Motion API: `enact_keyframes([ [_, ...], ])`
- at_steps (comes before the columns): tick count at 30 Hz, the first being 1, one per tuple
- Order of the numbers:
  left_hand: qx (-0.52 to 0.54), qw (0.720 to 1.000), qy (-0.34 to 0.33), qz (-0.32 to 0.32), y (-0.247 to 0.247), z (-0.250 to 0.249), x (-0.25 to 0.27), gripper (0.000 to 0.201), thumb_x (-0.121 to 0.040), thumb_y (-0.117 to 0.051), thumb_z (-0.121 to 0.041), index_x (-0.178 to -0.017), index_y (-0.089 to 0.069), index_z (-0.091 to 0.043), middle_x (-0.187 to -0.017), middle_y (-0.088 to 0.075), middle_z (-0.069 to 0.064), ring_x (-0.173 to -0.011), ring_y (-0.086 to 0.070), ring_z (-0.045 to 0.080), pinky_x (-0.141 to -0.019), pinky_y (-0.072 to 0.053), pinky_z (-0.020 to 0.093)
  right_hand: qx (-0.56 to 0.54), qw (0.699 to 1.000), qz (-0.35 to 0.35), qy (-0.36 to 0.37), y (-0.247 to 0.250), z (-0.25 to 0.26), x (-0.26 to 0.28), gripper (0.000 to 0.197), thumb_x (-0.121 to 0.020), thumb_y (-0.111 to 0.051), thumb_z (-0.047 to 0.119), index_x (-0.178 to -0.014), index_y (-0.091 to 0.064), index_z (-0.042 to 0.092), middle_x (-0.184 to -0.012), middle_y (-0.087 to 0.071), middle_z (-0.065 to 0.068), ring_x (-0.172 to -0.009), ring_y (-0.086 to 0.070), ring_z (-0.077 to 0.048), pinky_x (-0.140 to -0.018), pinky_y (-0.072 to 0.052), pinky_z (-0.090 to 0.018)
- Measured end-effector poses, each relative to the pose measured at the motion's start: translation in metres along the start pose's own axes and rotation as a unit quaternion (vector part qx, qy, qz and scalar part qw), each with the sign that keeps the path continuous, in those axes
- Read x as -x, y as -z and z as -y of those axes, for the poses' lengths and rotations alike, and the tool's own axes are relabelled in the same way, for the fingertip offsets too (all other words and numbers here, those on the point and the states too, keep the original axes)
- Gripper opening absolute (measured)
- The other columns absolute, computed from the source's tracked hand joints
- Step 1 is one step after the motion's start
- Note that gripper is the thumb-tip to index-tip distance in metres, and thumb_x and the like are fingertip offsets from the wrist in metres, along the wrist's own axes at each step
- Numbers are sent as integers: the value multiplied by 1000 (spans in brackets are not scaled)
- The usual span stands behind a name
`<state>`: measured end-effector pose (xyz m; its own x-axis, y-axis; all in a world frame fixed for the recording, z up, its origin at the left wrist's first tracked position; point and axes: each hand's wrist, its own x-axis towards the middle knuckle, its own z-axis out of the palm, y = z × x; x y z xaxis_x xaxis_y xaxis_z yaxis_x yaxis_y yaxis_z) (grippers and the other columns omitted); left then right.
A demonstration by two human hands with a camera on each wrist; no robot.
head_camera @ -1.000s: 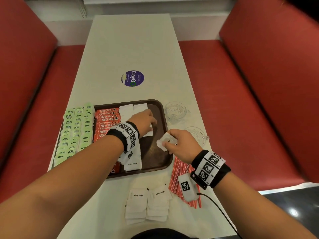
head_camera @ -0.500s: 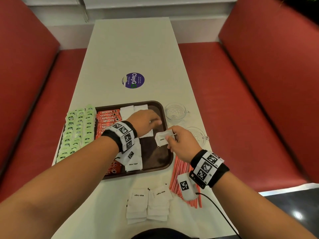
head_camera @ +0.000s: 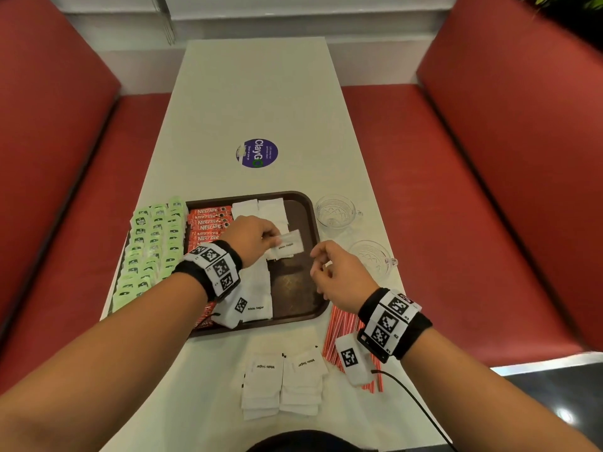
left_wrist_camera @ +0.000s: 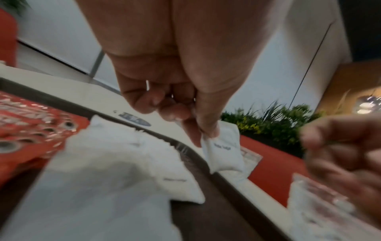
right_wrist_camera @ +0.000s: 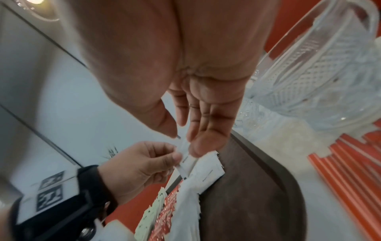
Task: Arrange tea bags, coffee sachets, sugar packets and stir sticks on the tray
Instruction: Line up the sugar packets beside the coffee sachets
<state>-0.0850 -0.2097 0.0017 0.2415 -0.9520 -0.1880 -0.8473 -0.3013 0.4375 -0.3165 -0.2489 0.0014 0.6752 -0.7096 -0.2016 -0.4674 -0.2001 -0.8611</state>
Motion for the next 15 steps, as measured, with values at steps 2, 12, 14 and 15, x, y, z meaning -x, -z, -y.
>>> enact_keyframes([
  [2, -38, 998, 32, 31, -7, 8, -5, 20, -95, -64, -36, -106, -74, -22, -100, -71, -4, -89, -60, 13, -78, -47, 27, 38, 998, 44, 5, -2, -1, 4, 14, -94, -58, 12, -105, -58, 21, -87, -62, 9, -64, -59, -10, -62, -49, -19],
  [12, -111, 989, 66, 74, -17, 9, -23, 22, -90, -70, -36, -108, -72, -24, -110, -70, -3, -100, -63, 18, -89, -52, 32, 214, 956, 194, 45, -15, -7, 23, 31, -83, -78, 34, -107, -64, 21, -98, -66, 6, -81, -59, -7, -74, -48, -23],
  [14, -118, 990, 59, 55, -19, 7, -22, 27, -89, -69, -39, -113, -67, -27, -113, -65, -2, -103, -61, 19, -89, -51, 34, 261, 938, 221, 59, -19, -7, 28, 37, -83, -78, 39, -111, -64, 21, -103, -65, 6, -89, -59, -11, -79, -49, -26],
  [15, -117, 991, 43, 43, -21, 5, -21, 29, -89, -68, -40, -115, -65, -28, -114, -62, -2, -104, -60, 20, -89, -50, 35, 281, 929, 234, 65, -21, -7, 30, 39, -83, -77, 42, -113, -64, 21, -105, -64, 6, -91, -59, -12, -81, -50, -28],
])
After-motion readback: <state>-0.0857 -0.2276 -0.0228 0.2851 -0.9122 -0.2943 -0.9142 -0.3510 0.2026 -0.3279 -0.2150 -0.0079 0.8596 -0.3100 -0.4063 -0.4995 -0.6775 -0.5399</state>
